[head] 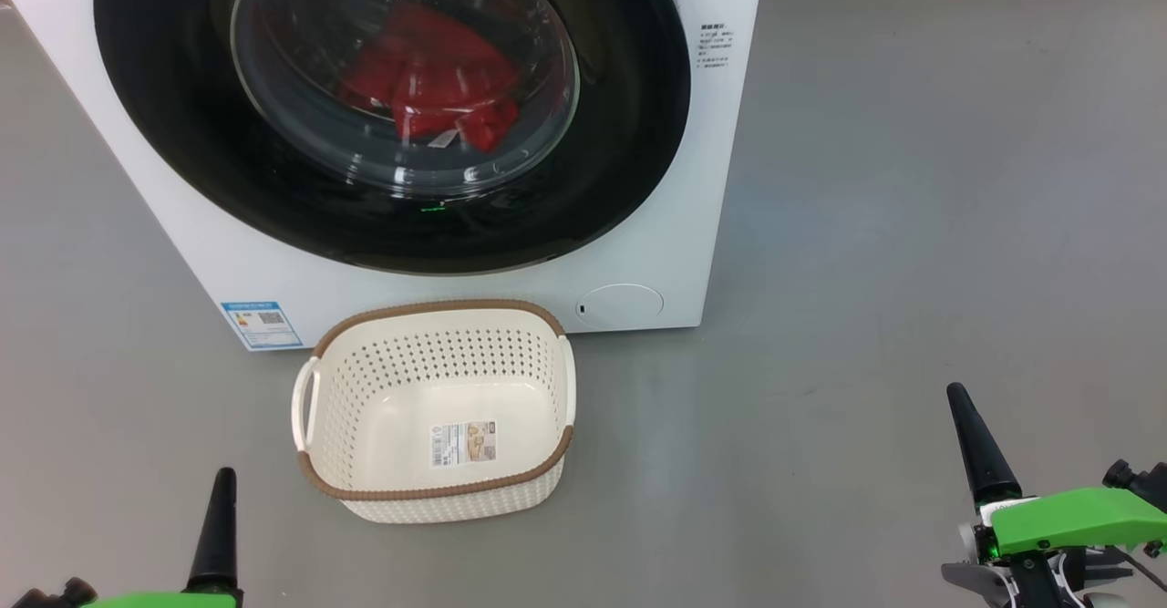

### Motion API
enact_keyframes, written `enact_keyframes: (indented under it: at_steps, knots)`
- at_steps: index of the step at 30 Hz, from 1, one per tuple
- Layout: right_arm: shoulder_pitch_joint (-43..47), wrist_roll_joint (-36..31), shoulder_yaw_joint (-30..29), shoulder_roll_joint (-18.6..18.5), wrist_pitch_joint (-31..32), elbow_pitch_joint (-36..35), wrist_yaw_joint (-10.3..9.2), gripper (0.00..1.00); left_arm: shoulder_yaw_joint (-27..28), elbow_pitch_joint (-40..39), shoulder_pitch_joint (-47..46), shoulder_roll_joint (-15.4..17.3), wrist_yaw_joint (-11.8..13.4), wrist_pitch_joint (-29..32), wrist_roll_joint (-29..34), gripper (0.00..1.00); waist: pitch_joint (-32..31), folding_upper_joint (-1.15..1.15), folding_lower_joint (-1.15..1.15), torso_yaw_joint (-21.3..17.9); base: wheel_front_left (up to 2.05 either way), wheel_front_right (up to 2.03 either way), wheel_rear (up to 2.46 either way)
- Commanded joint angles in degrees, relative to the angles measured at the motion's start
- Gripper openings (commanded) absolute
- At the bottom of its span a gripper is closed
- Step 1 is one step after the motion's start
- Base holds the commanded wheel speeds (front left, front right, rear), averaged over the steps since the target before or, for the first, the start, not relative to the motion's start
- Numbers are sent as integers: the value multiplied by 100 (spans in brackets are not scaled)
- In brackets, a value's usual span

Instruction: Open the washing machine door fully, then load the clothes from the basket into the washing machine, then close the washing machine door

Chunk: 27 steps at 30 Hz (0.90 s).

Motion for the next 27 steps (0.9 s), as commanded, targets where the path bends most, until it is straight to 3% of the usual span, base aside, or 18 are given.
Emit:
enact_keyframes:
  at_steps: [1,27]
  knots:
    - [-61,195,31,10,72,-147,-4,0,182,-89,-291,71,-19,78,-194,0,-10,0,0,3,0,0,0]
    - [48,1492,-256,287,504,-130,-7,0,399,123,-400,4,-24,499,-1569,0,-123,0,0,29,0,0,0]
